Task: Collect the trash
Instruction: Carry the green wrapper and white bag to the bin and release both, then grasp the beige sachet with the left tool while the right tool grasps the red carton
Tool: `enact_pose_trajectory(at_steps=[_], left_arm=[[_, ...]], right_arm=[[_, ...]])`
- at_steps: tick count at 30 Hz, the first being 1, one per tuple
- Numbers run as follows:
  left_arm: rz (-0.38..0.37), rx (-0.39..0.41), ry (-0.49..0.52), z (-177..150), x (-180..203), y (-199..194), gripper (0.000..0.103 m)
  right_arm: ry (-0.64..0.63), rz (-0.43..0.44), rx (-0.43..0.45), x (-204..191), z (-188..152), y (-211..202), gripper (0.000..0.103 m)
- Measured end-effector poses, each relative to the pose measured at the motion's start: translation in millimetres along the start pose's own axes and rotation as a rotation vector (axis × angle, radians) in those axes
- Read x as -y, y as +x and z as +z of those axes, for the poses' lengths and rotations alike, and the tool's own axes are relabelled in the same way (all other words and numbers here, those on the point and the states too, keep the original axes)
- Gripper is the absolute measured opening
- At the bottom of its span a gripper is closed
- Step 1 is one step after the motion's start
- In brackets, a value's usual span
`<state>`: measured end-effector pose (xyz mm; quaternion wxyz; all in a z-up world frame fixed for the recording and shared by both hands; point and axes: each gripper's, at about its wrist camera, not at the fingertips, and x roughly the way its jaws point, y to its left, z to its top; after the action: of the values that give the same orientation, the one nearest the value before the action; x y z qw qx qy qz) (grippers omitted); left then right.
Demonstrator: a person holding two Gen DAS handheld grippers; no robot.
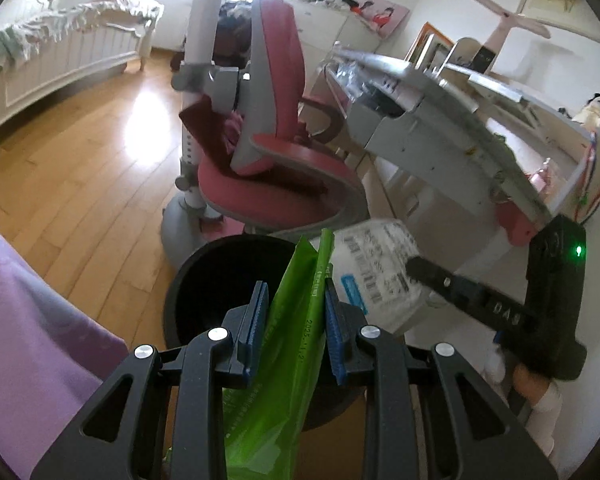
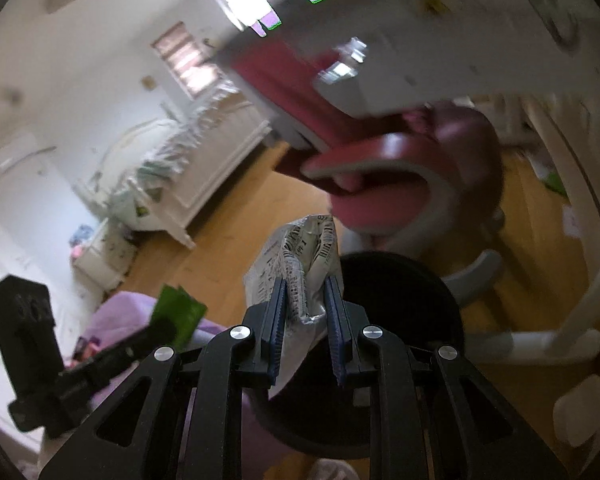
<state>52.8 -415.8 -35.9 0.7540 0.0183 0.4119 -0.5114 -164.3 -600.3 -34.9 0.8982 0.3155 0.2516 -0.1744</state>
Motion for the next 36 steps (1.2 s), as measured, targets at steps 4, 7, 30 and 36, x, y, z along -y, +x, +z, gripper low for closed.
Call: enact_pose_trajectory(at_steps=[4, 7, 30, 36], left_arm=[[-0.001, -0.032, -0.004, 1, 3, 22, 0.027], [-0.007, -0.046, -0.026, 1, 1, 36, 0.027], [0.144, 0.173, -0.041, 0, -10, -79, 0.093], [0.292, 0.307, -0.175, -41, -70, -185, 0.093]], right_arm=[[0.016, -0.02, -0.031, 14, -9, 15, 0.02], [0.028, -0.036, -0.052, 24, -15, 26, 0.02], [-0.021, 0.041, -0.127, -47, -28, 40, 0.073], [-0.207, 0.192, -0.199, -148, -52, 43, 0.08]])
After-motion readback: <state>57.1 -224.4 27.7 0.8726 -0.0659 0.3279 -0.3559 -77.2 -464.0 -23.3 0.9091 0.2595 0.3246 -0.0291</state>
